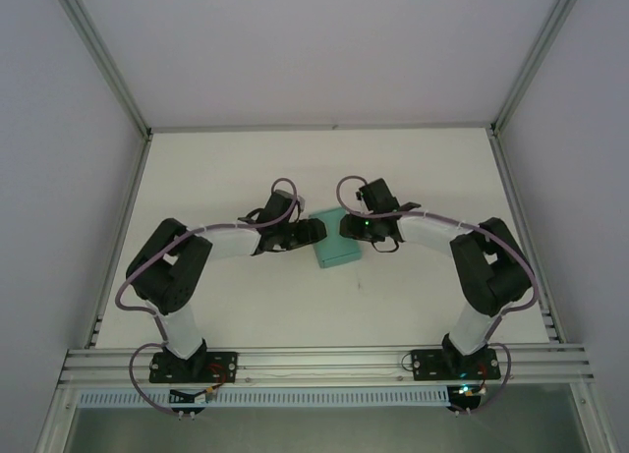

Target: Assemble paper box

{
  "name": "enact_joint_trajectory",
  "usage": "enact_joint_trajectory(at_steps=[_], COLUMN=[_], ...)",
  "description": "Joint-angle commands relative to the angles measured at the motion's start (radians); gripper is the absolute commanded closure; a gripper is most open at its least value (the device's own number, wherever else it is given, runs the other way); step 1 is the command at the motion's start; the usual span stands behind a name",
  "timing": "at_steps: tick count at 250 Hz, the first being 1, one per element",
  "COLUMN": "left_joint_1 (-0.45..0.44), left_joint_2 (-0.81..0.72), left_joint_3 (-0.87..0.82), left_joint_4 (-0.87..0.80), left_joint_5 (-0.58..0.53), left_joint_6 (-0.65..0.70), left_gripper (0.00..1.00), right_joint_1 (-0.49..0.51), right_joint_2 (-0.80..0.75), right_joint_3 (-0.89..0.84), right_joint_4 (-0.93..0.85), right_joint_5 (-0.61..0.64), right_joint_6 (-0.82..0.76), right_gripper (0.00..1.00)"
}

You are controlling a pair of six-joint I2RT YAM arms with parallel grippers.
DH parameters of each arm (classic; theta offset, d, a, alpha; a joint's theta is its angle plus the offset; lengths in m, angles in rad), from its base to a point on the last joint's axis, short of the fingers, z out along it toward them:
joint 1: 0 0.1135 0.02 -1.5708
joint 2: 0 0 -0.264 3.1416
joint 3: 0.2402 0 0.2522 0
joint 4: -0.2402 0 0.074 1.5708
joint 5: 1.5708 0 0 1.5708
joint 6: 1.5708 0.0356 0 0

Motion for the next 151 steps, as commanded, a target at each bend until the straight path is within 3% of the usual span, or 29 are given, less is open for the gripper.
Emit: enact_joint_trajectory(at_steps=[1, 30, 85, 151], left_joint_1=[-0.008, -0.008, -0.008, -0.012], left_joint_2=[-0.051, -0.051, -0.064, -0.063], left_joint_3=[0.027, 0.033, 0.030, 0.008], left_joint_4=[-0.070, -0.071, -0.060, -0.022], left_joint_5=[-0.027, -0.022, -0.002, 0.085], left_joint_6=[0.036, 0.037, 0.038, 0.003], left_gripper=[0.32, 0.28, 0.00, 0.00], right_joint_1=[0.003, 0.002, 0.004, 0.003], right_joint_2=[-0.030, -0.029, -0.048, -0.055], right_joint_3=[0.034, 0.041, 0.046, 0.012], right_joint_4=[-0.058, -0.058, -0.064, -0.038], right_joint_5=[0.038, 0.037, 0.043, -0.065], right_joint_6=[-0.002, 0.005, -0.008, -0.008], right_gripper=[0.57, 0.55, 0.49, 0.37])
